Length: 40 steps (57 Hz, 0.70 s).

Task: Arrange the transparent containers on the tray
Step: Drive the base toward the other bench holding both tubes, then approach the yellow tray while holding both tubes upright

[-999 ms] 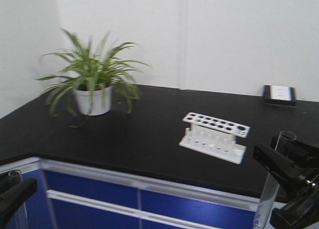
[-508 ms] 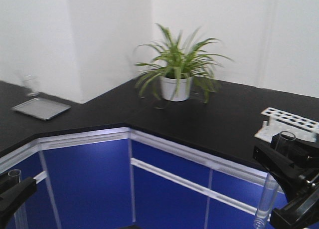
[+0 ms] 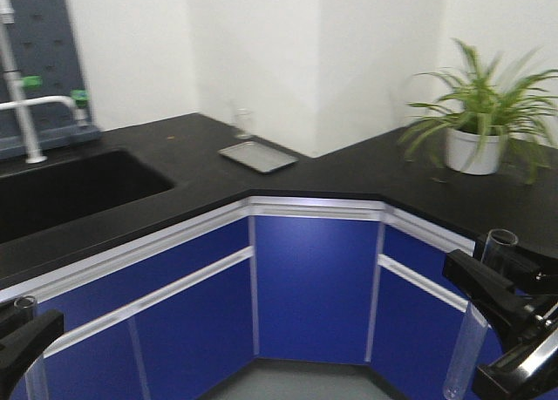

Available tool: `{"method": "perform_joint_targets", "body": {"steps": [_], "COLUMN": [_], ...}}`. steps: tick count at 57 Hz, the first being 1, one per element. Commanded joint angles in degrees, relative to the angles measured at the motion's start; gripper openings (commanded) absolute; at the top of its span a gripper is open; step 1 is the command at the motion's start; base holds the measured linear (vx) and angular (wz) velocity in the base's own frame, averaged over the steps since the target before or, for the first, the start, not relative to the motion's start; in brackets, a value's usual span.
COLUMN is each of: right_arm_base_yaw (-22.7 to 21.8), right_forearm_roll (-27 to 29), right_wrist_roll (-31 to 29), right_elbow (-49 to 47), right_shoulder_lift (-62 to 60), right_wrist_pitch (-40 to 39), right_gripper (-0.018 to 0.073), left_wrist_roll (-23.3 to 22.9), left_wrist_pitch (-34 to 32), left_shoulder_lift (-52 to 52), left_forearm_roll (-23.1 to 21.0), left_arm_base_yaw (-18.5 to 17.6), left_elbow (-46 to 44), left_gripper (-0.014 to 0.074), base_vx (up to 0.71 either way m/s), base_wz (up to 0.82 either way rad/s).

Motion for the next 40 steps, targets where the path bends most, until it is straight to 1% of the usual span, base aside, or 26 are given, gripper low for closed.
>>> {"method": "perform_joint_targets", "body": {"steps": [1, 25, 40], "right_arm_base_yaw": [-0.31, -0.31, -0.31], "right_forearm_roll": [0.54, 0.54, 0.54], "right_wrist_roll": [-0.16, -0.16, -0.16], "right_elbow": [-1.6, -1.6, -1.6], "right_shoulder_lift": [-0.45, -0.45, -0.45], "right_wrist_pitch": [-2.7, -2.7, -2.61], "right_gripper": [-0.0013, -0.0013, -0.0013], "left_wrist_roll": [-0.29, -0.29, -0.29], "left_wrist_pitch": [-4.36, -4.36, -4.36], "left_shoulder_lift": [-0.29, -0.29, -0.29], "left_forearm_roll": [-0.43, -0.43, -0.43], "left_arm_base_yaw": [-0.31, -0.31, -0.31], "left_elbow": [-1.72, -1.72, -1.72], "left_gripper": [-0.0007, -0.0007, -0.0007], "base_vx": [-0.22, -0.2, -0.14], "base_wz": [0.63, 0.63, 0.54]}}
